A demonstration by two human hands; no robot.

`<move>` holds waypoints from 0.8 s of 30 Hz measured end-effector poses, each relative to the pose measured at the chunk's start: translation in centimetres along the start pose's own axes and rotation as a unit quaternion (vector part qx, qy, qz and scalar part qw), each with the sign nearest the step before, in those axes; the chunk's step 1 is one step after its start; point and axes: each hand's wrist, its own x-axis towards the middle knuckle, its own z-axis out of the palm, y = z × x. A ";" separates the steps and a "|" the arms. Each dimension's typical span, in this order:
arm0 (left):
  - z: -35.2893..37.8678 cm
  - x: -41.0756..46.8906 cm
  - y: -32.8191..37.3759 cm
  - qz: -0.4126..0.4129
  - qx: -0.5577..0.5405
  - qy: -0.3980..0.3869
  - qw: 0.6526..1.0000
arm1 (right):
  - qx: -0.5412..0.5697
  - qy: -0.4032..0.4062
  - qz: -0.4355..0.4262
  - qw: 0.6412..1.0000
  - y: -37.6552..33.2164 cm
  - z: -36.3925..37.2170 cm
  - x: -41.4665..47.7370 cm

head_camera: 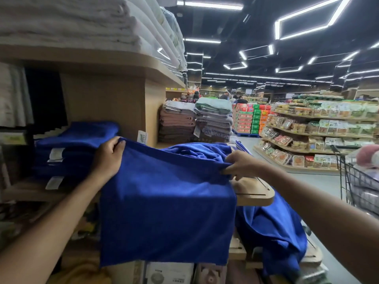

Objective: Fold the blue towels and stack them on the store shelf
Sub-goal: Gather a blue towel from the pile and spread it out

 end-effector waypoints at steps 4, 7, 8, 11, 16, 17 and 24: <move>0.8 0.1 -0.6 -0.002 0.003 0.011 1.000 | 0.249 -0.036 0.059 0.966 1.0 0.7 0.0; 0.7 0.1 -0.2 0.011 0.002 0.018 1.000 | 0.332 -0.065 0.109 0.935 1.6 0.3 0.0; 0.5 0.0 0.0 0.016 0.000 0.022 1.000 | 0.337 -0.070 0.114 0.932 1.7 0.2 0.0; 0.0 -0.6 0.6 0.033 -0.011 0.016 0.999 | 0.191 -0.055 0.080 0.977 1.9 0.5 -0.2; 0.2 -1.2 0.0 0.022 0.020 -0.022 0.999 | -0.005 -0.021 0.050 0.999 0.5 1.7 0.0; 0.2 -1.2 -0.2 0.011 0.025 -0.026 0.999 | 0.000 -0.020 0.064 0.998 0.3 1.8 0.2; -0.6 -1.4 -0.4 -0.028 0.010 -0.010 0.999 | 0.055 0.005 0.074 0.996 0.1 2.3 0.3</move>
